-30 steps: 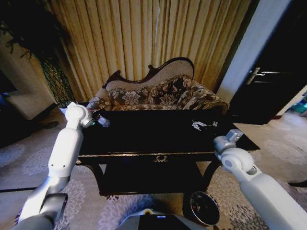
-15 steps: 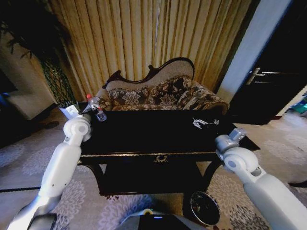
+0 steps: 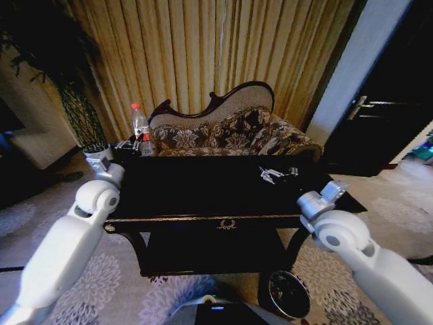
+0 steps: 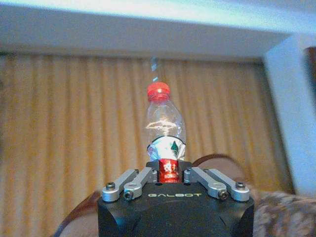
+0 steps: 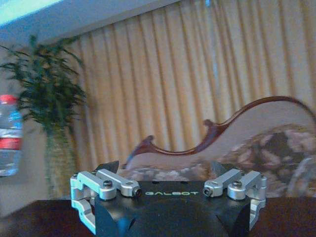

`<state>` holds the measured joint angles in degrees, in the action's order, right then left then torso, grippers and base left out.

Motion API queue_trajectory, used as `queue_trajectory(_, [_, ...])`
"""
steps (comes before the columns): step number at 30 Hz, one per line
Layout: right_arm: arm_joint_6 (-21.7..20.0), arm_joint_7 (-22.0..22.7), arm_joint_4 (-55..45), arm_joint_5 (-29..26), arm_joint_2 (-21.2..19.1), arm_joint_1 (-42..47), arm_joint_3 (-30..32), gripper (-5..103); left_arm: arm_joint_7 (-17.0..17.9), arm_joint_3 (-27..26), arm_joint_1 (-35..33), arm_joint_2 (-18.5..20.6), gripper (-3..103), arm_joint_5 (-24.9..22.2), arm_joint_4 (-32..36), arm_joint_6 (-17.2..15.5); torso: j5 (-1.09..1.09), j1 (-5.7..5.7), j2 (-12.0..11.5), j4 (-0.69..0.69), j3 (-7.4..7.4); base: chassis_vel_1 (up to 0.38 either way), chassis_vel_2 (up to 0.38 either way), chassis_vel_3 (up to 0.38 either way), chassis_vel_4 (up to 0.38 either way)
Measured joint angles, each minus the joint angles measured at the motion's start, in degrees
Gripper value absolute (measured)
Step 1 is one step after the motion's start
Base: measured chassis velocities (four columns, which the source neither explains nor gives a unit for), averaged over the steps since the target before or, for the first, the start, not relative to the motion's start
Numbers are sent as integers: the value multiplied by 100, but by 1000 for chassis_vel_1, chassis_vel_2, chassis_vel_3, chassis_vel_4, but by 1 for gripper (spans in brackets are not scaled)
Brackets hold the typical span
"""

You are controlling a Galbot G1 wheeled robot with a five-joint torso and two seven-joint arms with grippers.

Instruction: Move to the front of the table and place the trash on the table into the trash bin.

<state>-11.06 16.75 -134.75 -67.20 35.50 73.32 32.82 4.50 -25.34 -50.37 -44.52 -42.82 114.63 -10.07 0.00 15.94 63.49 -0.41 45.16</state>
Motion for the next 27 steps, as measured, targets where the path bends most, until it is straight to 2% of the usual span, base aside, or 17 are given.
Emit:
queue_trajectory(1, [1, 2, -52, -115, -54, -57, -41, 100, -144, 5, -8, 48, 19, -5, 0, 137, -1, 0, 0, 0, 0, 0, 0, 0, 0])
queue_trajectory(2, [1, 2, -52, -115, -54, -57, -41, 100, -144, 5, -8, 48, 19, -5, 0, 137, -1, 0, 0, 0, 0, 0, 0, 0, 0])
queue_trajectory(4, [5, 2, -114, -313, -123, -190, -220, 100, -553, 37, -20, 103, 19, -21, -38, 489, -2, 0, 0, 1, 0, 0, 0, 0, 0])
queue_trajectory(5, [5, 2, -114, -313, -123, -190, -220, 100, -553, 37, -20, 103, 19, -21, -38, 489, -2, 0, 0, 1, 0, 0, 0, 0, 0])
queue_trajectory(7, [11, -53, -136, -480, -152, -261, -363, 100, -871, 68, -35, 105, 19, -91, -57, 681, -1, 1, 0, 0, 1, 0, 0, 0, 0])
queue_trajectory(8, [11, -53, -136, -480, -152, -261, -363, 100, -871, 68, -35, 105, 19, -91, -57, 681, -1, 1, 0, 0, 1, 0, 0, 0, 0])
queue_trajectory(10, [89, -330, -86, -795, -193, -348, -454, 100, -1225, 126, -43, 105, 19, -179, -67, 780, 0, 0, 0, 0, 1, 0, 0, 0, 0])
queue_trajectory(11, [89, -330, -86, -795, -193, -348, -454, 100, -1225, 126, -43, 105, 19, -179, -67, 780, 0, 0, 0, 0, 1, 0, 0, 0, 0])
queue_trajectory(15, [249, -600, -2, -1437, -291, -649, -604, 100, -1482, 328, -33, 152, 19, -265, -43, 892, -1, 0, 0, 0, 1, 0, 0, 0, 0])
queue_trajectory(23, [335, -765, 108, -1661, -326, -1210, -937, 100, -1577, 491, 44, 228, 19, -366, 44, 902, -1, 0, 0, 1, 1, 0, 0, 0, 0])
queue_trajectory(27, [335, -988, 247, -1728, -325, -1462, -1084, 100, -1665, 703, 179, 344, 19, -479, 119, 868, 0, 0, 0, 0, 1, 0, 0, 0, 0])
